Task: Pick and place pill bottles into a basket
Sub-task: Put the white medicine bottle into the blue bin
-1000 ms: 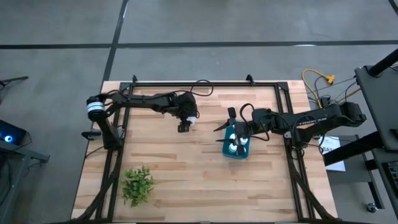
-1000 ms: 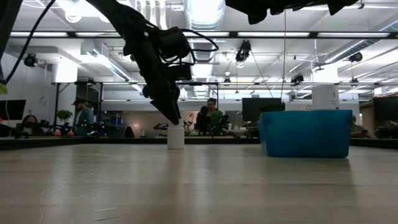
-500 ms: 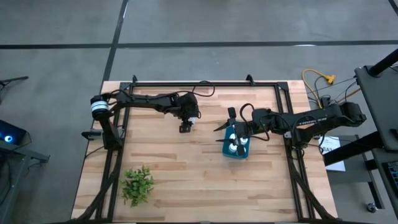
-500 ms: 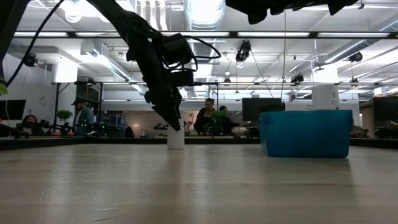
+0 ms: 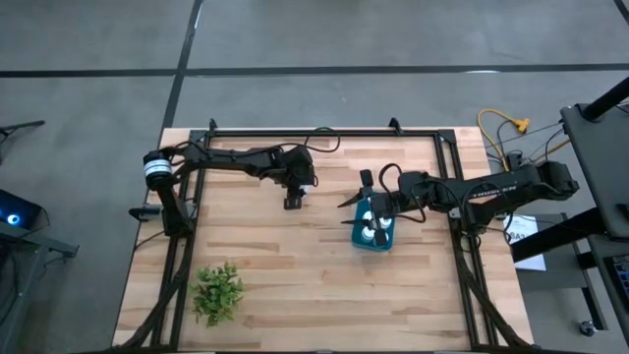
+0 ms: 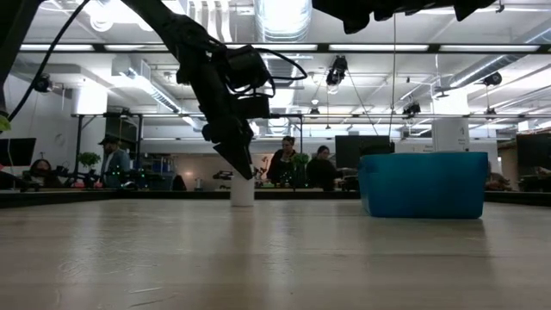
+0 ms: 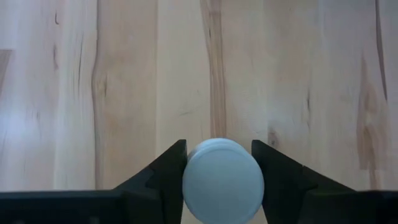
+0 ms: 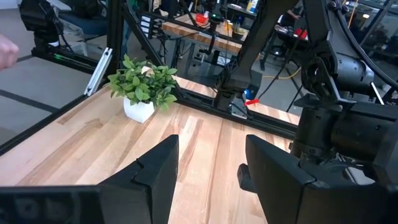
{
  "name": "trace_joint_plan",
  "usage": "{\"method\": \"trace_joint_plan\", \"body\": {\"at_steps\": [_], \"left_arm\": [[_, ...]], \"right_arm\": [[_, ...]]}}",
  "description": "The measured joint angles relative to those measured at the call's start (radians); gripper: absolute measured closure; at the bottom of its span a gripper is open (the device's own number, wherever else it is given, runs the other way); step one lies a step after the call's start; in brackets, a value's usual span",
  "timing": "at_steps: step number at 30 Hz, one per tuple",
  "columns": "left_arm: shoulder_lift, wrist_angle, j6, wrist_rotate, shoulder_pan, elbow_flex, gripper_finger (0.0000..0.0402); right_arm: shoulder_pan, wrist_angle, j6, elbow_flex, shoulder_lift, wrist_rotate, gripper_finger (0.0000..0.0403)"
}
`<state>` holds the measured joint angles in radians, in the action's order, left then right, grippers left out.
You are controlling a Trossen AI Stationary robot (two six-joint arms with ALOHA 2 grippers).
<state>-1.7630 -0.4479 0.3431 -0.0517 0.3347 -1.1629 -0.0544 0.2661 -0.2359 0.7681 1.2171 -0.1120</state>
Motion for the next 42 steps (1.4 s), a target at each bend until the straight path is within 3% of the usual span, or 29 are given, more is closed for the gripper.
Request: {"method": "trace_joint_plan", "body": {"at_steps": [8, 16, 28, 35, 42], "left_arm": [[0.012, -0.024, -0.021, 0.001, -0.001, -0.004, 0.0261], [0.079, -0.01, -0.174, -0.077, -0.009, -0.008, 0.0261], [0.274, 0.142, -0.446, -0.189, -0.056, 0.009, 0.0261], [0.37, 0.272, -0.528, -0.207, -0.114, 0.029, 0.0261], [0.44, 0.46, -0.6, -0.206, -0.137, 0.146, 0.0261]], "right_arm": [[0.0, 0.0, -0.001, 0.0, 0.0, 0.0, 0.0225], [0.0, 0.0, -0.008, 0.0, 0.0, 0.0, 0.0225], [-0.036, 0.002, -0.093, -0.001, 0.0, 0.011, 0.0225], [-0.09, 0.0, -0.198, 0.002, 0.0, 0.184, 0.0225], [-0.144, -0.007, -0.277, 0.035, 0.0, 0.321, 0.0219]]}}
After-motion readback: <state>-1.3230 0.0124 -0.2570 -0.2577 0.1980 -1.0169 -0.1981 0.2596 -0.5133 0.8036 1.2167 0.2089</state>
